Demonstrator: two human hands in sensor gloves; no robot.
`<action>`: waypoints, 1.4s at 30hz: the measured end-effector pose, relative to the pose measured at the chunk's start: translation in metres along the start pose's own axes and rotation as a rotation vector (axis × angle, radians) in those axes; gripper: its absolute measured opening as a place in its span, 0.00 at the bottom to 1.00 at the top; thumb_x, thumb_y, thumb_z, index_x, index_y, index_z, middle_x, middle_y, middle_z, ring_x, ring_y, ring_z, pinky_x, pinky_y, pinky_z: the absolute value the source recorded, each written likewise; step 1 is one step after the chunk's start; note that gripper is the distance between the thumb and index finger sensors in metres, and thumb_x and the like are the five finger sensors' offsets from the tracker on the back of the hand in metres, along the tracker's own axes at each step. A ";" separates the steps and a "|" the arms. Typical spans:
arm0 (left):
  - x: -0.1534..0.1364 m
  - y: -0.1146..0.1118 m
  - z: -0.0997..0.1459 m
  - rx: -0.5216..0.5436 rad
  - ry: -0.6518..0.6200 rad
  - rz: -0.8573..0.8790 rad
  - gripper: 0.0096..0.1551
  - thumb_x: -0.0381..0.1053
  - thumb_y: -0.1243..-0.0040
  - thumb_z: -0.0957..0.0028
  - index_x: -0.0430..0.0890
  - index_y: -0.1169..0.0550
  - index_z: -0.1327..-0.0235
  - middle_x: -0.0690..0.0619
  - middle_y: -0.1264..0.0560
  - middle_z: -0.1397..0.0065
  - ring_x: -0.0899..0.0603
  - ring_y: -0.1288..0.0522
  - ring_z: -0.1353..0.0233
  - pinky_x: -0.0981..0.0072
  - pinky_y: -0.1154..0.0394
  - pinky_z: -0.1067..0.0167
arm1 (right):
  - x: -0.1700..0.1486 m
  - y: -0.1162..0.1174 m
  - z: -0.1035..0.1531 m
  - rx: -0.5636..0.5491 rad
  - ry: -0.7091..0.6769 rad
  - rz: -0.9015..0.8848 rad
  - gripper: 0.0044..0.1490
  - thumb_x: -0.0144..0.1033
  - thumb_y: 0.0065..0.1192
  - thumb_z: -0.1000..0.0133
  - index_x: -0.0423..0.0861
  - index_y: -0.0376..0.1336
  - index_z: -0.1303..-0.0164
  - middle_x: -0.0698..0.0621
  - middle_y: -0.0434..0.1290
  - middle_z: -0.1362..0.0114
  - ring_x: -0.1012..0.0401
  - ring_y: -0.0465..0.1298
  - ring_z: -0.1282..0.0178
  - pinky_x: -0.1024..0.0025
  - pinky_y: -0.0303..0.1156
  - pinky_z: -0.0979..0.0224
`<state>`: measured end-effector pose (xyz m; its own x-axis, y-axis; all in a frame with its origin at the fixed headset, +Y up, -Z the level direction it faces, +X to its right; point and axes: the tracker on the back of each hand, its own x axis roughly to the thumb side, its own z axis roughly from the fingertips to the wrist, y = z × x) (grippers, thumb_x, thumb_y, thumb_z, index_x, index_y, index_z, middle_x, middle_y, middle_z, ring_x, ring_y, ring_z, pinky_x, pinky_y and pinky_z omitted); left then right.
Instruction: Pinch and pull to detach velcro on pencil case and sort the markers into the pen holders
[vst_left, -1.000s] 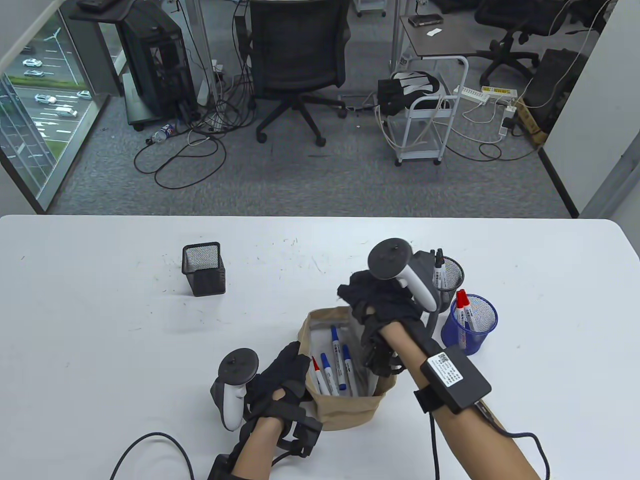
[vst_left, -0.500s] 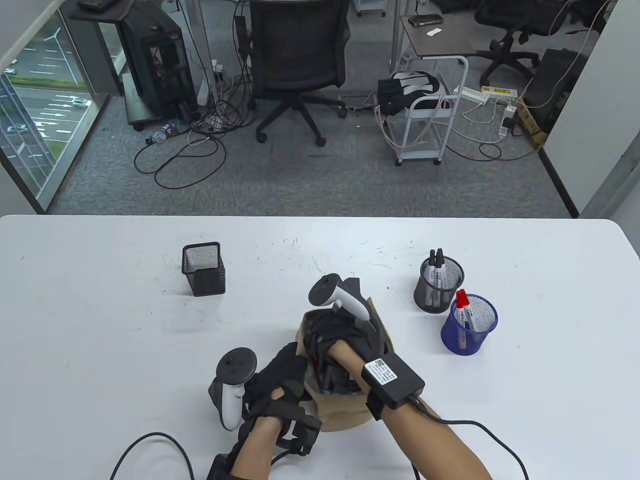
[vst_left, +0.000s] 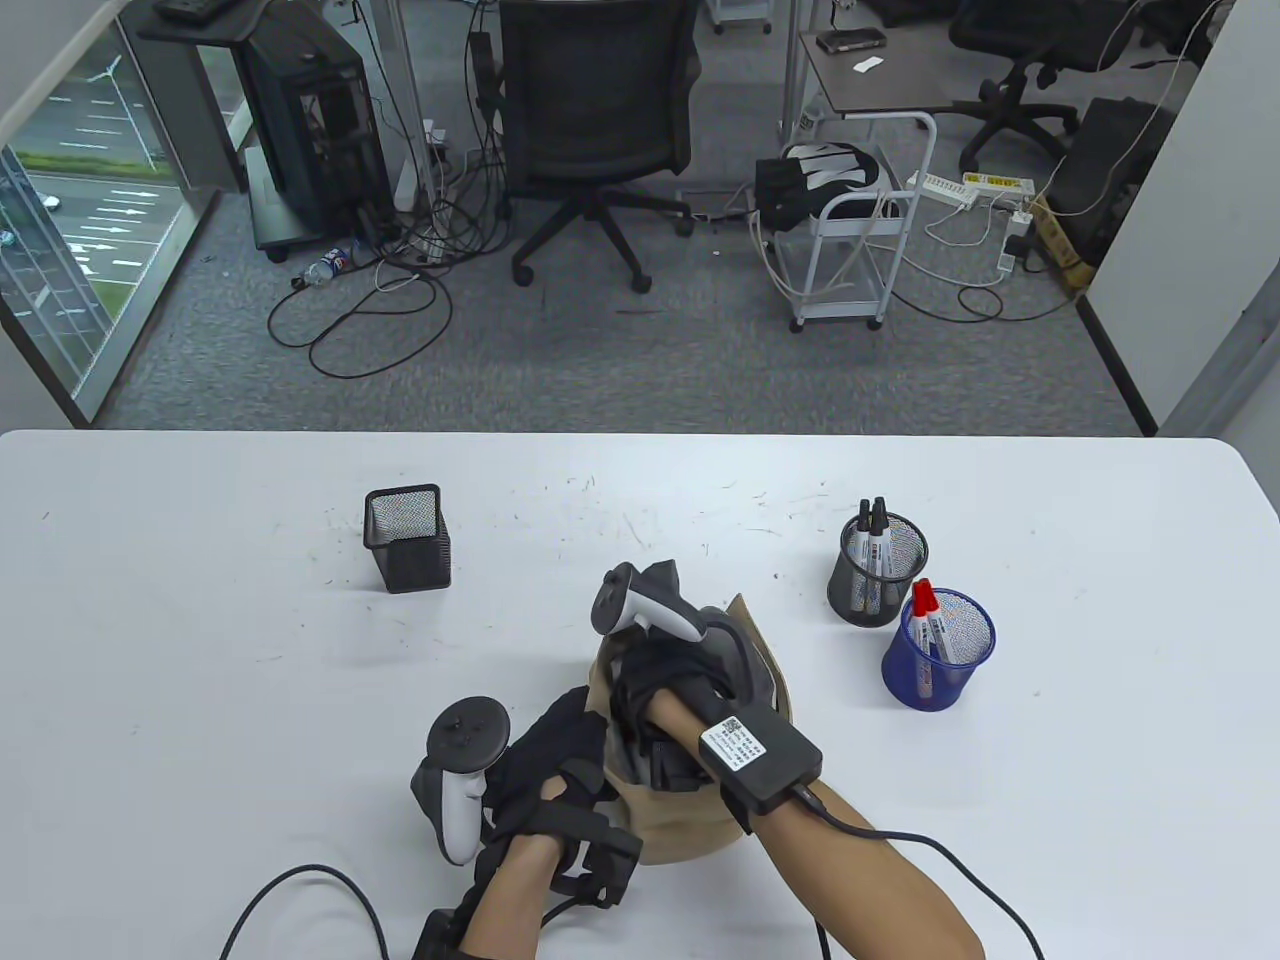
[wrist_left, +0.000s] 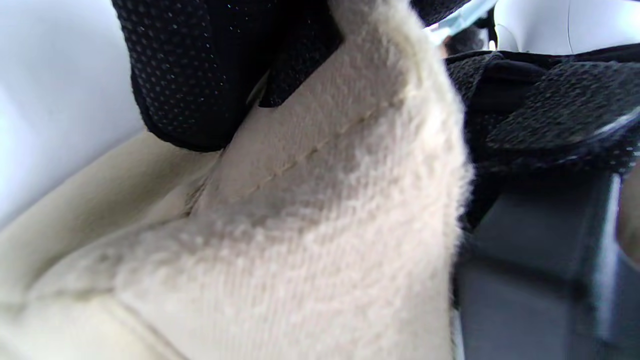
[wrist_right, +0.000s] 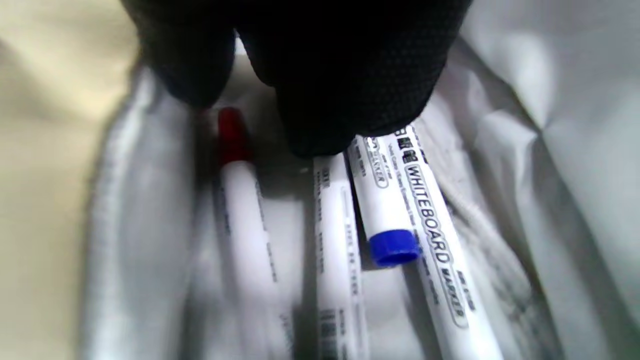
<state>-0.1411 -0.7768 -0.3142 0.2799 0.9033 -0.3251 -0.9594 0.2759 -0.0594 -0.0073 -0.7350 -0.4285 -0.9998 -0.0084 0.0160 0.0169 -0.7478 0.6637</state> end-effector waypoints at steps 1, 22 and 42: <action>0.000 0.001 0.000 0.005 0.001 -0.001 0.34 0.49 0.45 0.40 0.35 0.30 0.22 0.32 0.24 0.27 0.30 0.18 0.35 0.55 0.11 0.55 | 0.001 0.000 -0.001 -0.004 0.003 0.017 0.39 0.49 0.77 0.53 0.40 0.73 0.36 0.42 0.85 0.43 0.55 0.89 0.56 0.65 0.84 0.57; 0.001 -0.003 0.001 -0.003 -0.006 -0.019 0.34 0.49 0.45 0.40 0.36 0.30 0.22 0.33 0.23 0.27 0.31 0.18 0.35 0.56 0.11 0.54 | -0.005 -0.021 0.026 -0.170 -0.094 -0.030 0.31 0.42 0.81 0.53 0.44 0.74 0.40 0.45 0.85 0.45 0.56 0.87 0.61 0.65 0.82 0.56; 0.001 -0.004 0.002 -0.018 0.000 -0.007 0.35 0.49 0.45 0.40 0.36 0.31 0.21 0.33 0.24 0.26 0.31 0.19 0.34 0.55 0.12 0.53 | -0.216 -0.102 0.160 -1.018 0.164 -0.390 0.28 0.38 0.78 0.51 0.48 0.73 0.39 0.47 0.83 0.40 0.54 0.86 0.53 0.60 0.80 0.51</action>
<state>-0.1372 -0.7765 -0.3121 0.2867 0.9013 -0.3246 -0.9578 0.2764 -0.0784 0.2083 -0.5511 -0.3804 -0.9254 0.3156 -0.2098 -0.2381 -0.9149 -0.3260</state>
